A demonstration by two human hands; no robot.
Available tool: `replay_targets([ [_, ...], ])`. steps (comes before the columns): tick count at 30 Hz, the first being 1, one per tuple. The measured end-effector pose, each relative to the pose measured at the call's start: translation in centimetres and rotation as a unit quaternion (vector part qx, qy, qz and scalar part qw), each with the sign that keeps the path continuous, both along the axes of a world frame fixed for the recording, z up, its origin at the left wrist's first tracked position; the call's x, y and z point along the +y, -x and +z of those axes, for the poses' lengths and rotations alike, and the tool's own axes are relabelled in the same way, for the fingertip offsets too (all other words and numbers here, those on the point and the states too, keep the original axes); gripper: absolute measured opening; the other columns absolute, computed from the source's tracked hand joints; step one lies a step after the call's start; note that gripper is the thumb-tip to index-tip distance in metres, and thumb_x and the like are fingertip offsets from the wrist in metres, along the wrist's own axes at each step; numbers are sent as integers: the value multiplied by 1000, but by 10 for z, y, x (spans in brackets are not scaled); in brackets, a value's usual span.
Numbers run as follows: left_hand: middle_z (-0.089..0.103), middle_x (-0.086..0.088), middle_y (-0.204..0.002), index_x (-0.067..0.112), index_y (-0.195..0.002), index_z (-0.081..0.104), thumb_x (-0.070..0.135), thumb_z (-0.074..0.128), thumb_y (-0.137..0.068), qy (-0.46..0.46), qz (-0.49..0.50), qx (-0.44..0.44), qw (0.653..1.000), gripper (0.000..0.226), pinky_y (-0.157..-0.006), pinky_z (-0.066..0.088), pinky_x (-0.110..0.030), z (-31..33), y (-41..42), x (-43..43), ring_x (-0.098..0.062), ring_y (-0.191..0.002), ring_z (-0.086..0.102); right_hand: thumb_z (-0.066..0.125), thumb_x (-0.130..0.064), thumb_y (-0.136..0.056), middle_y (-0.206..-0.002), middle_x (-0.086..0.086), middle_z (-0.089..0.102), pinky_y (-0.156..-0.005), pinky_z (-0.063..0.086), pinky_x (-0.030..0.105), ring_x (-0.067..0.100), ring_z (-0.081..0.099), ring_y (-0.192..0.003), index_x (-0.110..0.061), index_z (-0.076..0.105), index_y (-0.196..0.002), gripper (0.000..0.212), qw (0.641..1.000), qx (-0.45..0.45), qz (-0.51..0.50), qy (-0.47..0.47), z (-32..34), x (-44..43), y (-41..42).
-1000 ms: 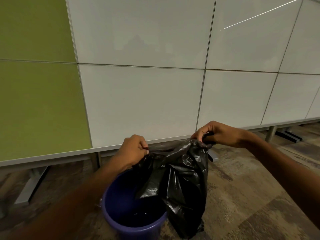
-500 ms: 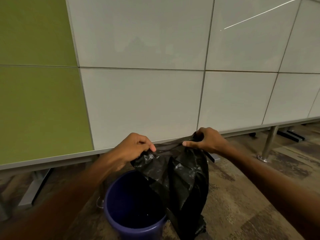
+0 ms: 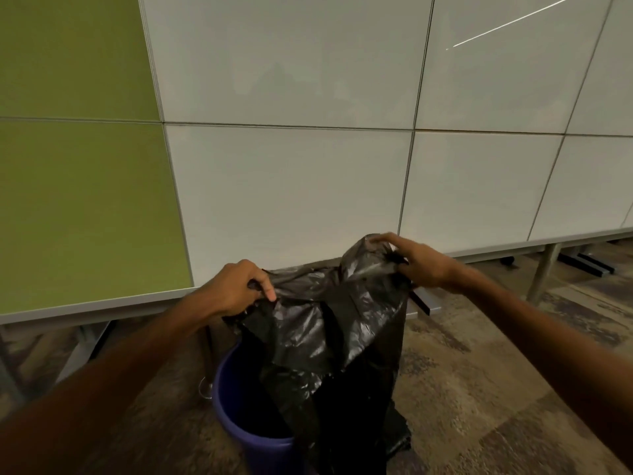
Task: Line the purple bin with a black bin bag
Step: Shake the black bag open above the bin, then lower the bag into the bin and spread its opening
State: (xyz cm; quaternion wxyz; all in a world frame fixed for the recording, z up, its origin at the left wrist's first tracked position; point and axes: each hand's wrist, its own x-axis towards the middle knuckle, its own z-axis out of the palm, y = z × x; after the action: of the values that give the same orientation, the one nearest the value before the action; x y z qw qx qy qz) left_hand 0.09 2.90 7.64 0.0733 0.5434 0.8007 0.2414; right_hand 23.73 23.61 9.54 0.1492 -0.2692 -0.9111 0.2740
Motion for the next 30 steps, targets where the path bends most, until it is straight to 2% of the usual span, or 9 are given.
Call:
replay_targets([
  [3,71,-7,-94,14,-94,76,7,62,-86,7,32,26,999,18,-53,39,-6,14,12,-5,-8,-66,59,42,-1,-94,-117,2,54,-65,53,22,22,59,-97,-22,41,-132,43,994,44,38,-88,22,-3,14],
  [6,72,-9,-93,12,-92,76,7,68,-78,-59,84,22,994,17,-69,42,-18,36,22,-7,-20,-84,65,42,1,-93,-117,6,57,-69,61,35,28,63,-97,-16,55,-121,35,989,104,52,-97,41,-4,36],
  [13,61,-10,-96,9,-100,69,10,78,-72,-162,142,-35,976,30,-64,45,-26,74,33,-18,-24,-85,56,45,2,-91,-117,13,62,-76,59,33,28,63,-95,-5,70,-105,30,985,150,-12,-87,69,-13,87],
  [16,61,-10,-99,9,-102,67,14,77,-74,-146,144,-54,977,30,-57,45,-24,67,37,-21,-25,-86,58,59,-15,-87,-104,15,70,-74,59,34,24,64,-84,-2,73,-100,23,984,154,-45,-78,63,-14,99],
  [21,66,-12,-108,10,-106,68,19,80,-71,-88,159,-45,982,39,-77,46,-26,29,40,-23,-23,-92,59,78,-52,-68,-71,7,67,-52,48,24,18,64,-62,-5,68,-79,49,987,105,-94,-83,24,-16,109],
  [24,65,-13,-117,13,-115,63,25,87,-59,-40,166,-31,985,62,-80,45,-25,3,37,-27,-26,-102,61,82,-45,-65,-77,-1,56,-53,41,21,16,57,-71,-12,56,-82,45,988,9,-107,-112,-8,-19,109],
  [26,61,-11,-124,13,-125,56,29,90,-52,-11,166,-20,986,82,-83,44,-25,-12,31,-30,-26,-110,58,83,-42,-64,-93,2,50,-68,47,29,21,53,-86,-12,52,-96,53,985,-30,-123,-116,-26,-16,110],
  [28,55,-9,-131,12,-133,48,32,92,-47,16,159,-2,987,99,-90,43,-28,-22,25,-32,-26,-117,53,84,-38,-62,-111,6,52,-88,51,38,26,53,-101,-9,54,-112,66,990,-25,-128,-50,-38,-12,107],
  [30,47,-8,-137,13,-137,39,39,92,-42,50,145,20,988,112,-98,40,-32,-31,22,-35,-25,-124,46,83,-39,-65,-114,12,60,-82,55,38,28,59,-98,-6,57,-113,63,988,17,-134,73,-48,-11,102],
])
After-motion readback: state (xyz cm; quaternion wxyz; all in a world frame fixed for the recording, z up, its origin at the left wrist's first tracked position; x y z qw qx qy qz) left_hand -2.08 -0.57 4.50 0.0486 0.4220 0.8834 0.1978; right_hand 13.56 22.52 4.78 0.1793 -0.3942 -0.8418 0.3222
